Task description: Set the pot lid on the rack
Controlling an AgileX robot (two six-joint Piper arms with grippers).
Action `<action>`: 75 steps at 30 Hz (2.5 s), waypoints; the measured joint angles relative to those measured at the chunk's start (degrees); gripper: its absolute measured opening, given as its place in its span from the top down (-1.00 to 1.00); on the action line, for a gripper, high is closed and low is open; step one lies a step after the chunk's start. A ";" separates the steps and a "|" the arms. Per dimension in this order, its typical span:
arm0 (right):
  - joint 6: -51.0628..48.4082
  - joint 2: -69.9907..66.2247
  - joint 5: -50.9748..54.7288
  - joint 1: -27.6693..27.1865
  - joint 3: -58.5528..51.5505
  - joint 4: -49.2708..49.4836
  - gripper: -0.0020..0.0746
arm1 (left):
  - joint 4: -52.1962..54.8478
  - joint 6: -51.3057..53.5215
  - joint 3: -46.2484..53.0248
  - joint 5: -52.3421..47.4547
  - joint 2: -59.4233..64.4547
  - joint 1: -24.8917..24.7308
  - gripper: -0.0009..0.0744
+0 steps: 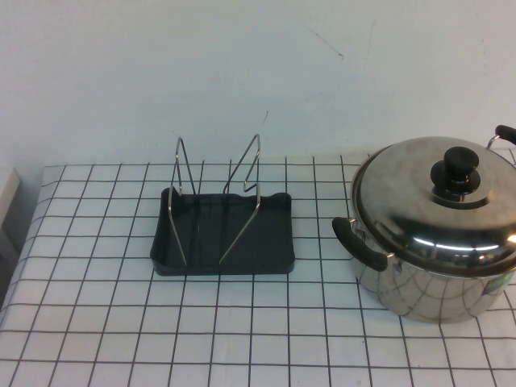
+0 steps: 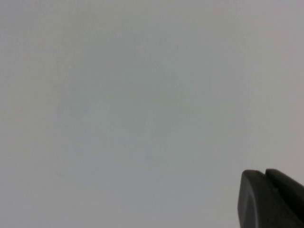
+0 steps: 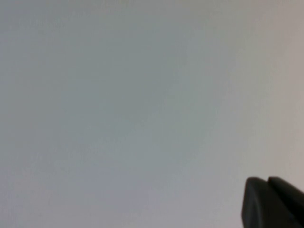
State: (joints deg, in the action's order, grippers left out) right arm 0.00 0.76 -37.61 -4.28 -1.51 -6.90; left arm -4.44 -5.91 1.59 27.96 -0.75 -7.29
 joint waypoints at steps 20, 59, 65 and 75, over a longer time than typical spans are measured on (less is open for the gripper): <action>5.33 -9.71 41.74 0.00 17.14 -4.42 0.95 | 3.18 -1.80 -3.44 -15.76 0.00 0.00 0.98; 14.68 -98.54 -18.30 7.89 42.01 -28.58 -0.60 | 9.60 -1.81 -4.60 -19.92 0.99 0.00 0.98; 14.79 -99.18 -17.15 8.02 42.24 -28.93 0.08 | 9.60 -5.39 -4.60 -17.00 7.60 0.00 0.98; 14.79 -99.76 -23.93 8.02 42.24 -27.85 0.08 | 24.49 -22.91 -9.33 -7.09 10.92 0.00 0.98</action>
State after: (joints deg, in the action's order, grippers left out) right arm 14.79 -99.00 -61.54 3.74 40.73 -34.75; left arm 20.05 -28.81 -7.74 20.87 10.18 -7.29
